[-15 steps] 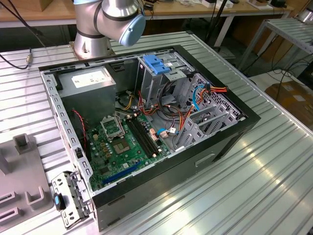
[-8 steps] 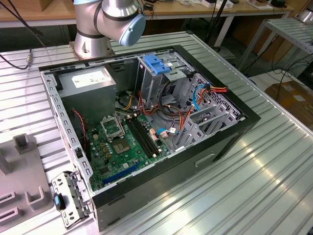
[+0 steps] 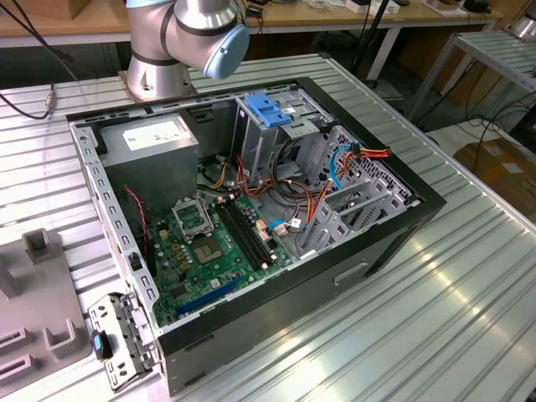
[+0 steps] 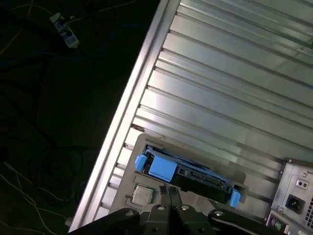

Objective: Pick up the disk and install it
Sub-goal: 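Pick up the disk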

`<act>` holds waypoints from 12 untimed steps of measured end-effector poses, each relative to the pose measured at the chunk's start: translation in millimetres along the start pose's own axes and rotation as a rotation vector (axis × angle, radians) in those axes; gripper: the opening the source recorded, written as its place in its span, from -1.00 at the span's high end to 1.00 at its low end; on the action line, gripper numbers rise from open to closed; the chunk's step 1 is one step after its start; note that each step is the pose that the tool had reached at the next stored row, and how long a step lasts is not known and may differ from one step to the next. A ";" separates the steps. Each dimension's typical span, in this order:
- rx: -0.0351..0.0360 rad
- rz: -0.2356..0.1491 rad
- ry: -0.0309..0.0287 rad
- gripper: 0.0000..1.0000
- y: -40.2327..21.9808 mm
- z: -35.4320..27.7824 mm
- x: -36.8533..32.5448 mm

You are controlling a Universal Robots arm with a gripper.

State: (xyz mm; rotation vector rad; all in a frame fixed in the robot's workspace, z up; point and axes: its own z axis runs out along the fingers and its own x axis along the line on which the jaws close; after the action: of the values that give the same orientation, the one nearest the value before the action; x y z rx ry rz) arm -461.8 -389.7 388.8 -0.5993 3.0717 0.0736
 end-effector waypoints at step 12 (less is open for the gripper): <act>-0.0041 -0.206 0.0090 0.79 -0.3 1.2 -0.6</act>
State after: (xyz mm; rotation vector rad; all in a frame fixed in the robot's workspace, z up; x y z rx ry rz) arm -461.1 -389.7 387.7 -0.9130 2.9985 0.0752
